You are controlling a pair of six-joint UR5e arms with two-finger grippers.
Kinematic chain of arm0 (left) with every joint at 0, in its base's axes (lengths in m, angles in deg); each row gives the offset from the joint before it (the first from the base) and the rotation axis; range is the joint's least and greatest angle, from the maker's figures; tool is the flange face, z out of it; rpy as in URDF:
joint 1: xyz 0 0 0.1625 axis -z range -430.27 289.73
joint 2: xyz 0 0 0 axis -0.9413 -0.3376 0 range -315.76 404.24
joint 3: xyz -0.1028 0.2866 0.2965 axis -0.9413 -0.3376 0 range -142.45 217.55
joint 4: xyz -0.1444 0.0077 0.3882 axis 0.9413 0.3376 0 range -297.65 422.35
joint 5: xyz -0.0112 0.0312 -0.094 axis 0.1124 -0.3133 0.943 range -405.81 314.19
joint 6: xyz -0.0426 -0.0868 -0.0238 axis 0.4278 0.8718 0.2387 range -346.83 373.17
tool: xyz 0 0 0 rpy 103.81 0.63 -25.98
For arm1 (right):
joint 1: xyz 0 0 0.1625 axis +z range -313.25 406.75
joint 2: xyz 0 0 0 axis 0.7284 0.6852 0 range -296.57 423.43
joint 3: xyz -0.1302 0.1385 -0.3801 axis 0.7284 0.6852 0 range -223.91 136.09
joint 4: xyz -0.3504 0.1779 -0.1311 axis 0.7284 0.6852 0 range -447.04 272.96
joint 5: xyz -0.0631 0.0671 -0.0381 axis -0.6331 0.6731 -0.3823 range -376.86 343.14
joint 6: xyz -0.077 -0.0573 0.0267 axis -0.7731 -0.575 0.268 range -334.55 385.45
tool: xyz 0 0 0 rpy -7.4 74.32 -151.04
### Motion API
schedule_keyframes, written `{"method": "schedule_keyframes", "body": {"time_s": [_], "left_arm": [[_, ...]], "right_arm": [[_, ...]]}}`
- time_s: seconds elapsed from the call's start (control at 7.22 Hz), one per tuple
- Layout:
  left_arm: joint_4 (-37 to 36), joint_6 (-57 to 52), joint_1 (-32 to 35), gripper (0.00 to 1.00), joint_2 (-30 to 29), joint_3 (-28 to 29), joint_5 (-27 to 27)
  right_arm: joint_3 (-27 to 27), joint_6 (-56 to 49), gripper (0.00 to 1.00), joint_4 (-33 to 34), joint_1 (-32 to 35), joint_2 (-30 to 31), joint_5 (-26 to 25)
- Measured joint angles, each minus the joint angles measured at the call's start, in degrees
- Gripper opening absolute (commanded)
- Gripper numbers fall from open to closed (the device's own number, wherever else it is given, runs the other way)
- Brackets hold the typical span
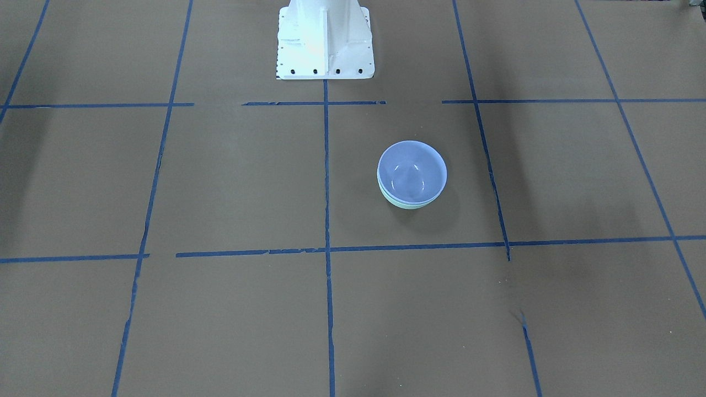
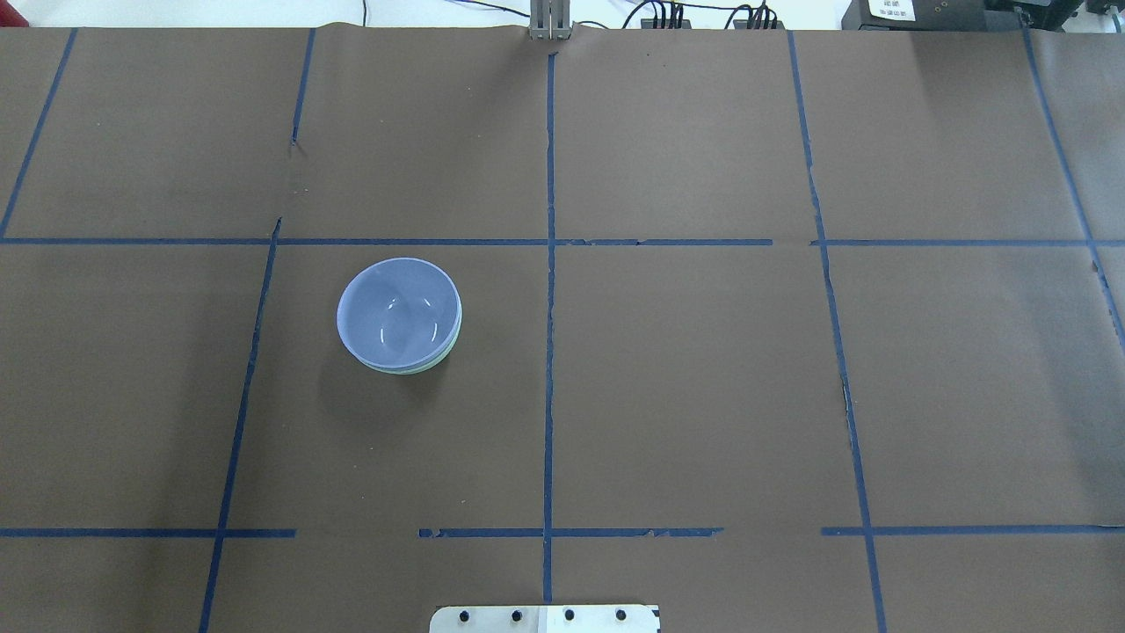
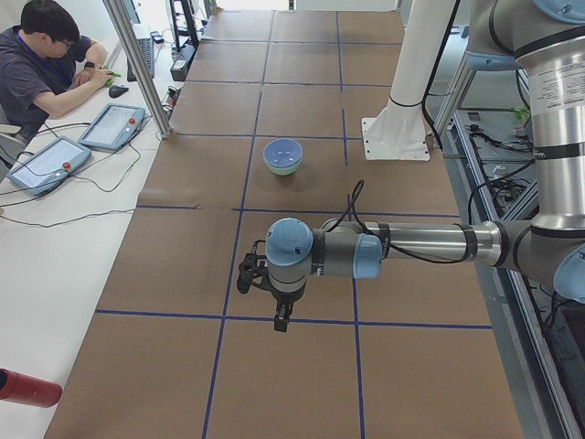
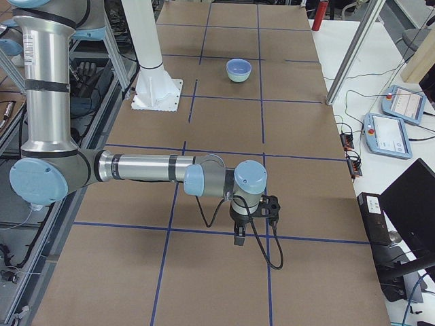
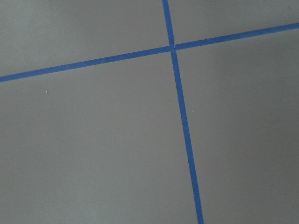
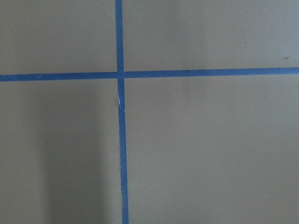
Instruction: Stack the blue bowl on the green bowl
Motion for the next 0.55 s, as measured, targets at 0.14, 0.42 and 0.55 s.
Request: {"method": "schedule_keyframes", "body": {"time_s": [0.14, 0.42, 0.55], "left_arm": [[0.1, -0.2, 0.0, 1.0, -0.3, 0.1, -0.1], [0.2, -0.3, 0.0, 1.0, -0.6, 0.1, -0.2], [0.2, -0.4, 0.0, 1.0, -0.7, 0.0, -0.2]], "right_arm": [[0.0, 0.0, 1.0, 0.0, 0.0, 0.0, 0.0], [0.0, 0.0, 1.0, 0.0, 0.0, 0.1, 0.0], [0.0, 0.0, 1.0, 0.0, 0.0, 0.1, 0.0]]}}
